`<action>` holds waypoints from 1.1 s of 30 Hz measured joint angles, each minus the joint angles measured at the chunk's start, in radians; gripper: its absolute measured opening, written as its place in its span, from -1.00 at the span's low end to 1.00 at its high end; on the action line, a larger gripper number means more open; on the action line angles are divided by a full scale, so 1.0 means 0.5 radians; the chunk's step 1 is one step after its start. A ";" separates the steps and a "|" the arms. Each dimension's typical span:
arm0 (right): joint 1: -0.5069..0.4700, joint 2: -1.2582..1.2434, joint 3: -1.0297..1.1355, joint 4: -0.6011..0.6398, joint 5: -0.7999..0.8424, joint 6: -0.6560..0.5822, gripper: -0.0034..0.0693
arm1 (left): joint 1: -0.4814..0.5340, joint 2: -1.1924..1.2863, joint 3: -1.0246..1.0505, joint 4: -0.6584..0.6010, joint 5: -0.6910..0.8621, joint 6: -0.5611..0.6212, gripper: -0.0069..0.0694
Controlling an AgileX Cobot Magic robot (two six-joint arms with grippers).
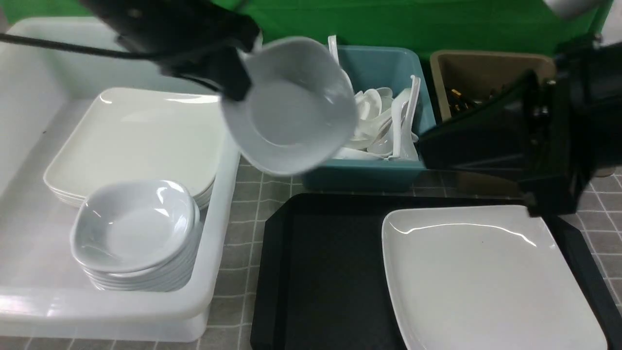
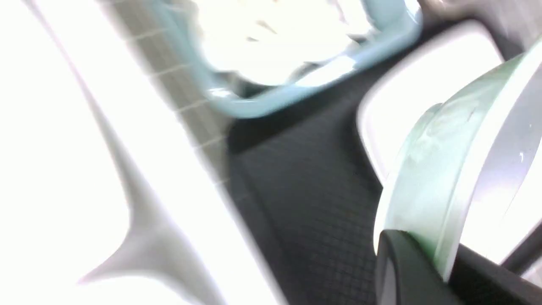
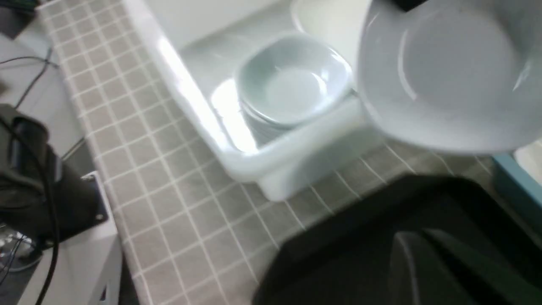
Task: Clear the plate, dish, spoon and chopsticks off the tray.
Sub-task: Use the left arm to put the small plate into the large storage box on the left
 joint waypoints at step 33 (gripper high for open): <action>0.632 0.939 -0.854 -0.728 0.033 0.589 -0.83 | 0.991 -0.733 1.176 -0.042 -0.255 0.034 0.61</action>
